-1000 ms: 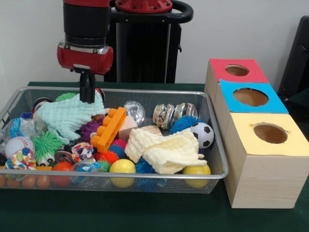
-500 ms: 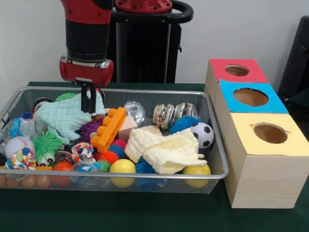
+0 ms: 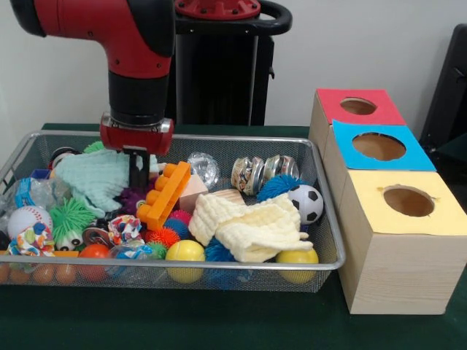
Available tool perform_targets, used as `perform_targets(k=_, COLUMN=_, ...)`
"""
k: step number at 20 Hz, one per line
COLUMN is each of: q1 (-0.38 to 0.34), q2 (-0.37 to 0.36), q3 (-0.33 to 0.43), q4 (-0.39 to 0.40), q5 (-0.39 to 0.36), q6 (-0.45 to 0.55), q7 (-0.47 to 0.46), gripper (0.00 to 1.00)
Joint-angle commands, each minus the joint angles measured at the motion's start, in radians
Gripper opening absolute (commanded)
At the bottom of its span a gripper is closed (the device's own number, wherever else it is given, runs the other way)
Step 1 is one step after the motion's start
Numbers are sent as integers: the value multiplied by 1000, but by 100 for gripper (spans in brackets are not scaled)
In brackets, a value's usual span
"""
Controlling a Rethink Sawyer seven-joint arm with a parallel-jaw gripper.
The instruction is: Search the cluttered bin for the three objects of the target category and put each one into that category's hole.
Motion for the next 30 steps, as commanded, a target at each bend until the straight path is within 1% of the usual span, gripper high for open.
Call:
perform_targets(k=1, q1=-1, q2=127, q3=-20, q4=-95, q5=-129, q6=-67, q7=-45, gripper=0)
perform_targets(k=4, q1=22, q2=158, q3=-49, q4=-110, q5=-162, q6=-87, q7=-2, gripper=0)
perform_targets(k=7, q1=63, q2=187, q3=-93, q4=-120, q5=-183, q6=-120, q7=62, gripper=0)
perform_targets(k=11, q1=93, q2=184, q3=-131, q4=-103, q5=-179, q6=-139, q7=89, gripper=0)
perform_targets(k=13, q1=99, q2=160, q3=-148, q4=-82, q5=-172, q6=-136, q7=83, gripper=0)
perform_targets(k=16, q1=90, q2=114, q3=-152, q4=-53, q5=-158, q6=-112, q7=46, gripper=0)
perform_targets(k=25, q1=13, q2=-35, q3=-103, q4=-12, q5=-118, q6=25, q7=-104, gripper=0)
perform_targets(k=28, q1=5, q2=-41, q3=-107, q4=-17, q5=-124, q6=42, q7=-112, gripper=0)
perform_targets(k=30, q1=6, q2=-27, q3=-118, q4=-26, q5=-138, q6=35, q7=-99, gripper=0)
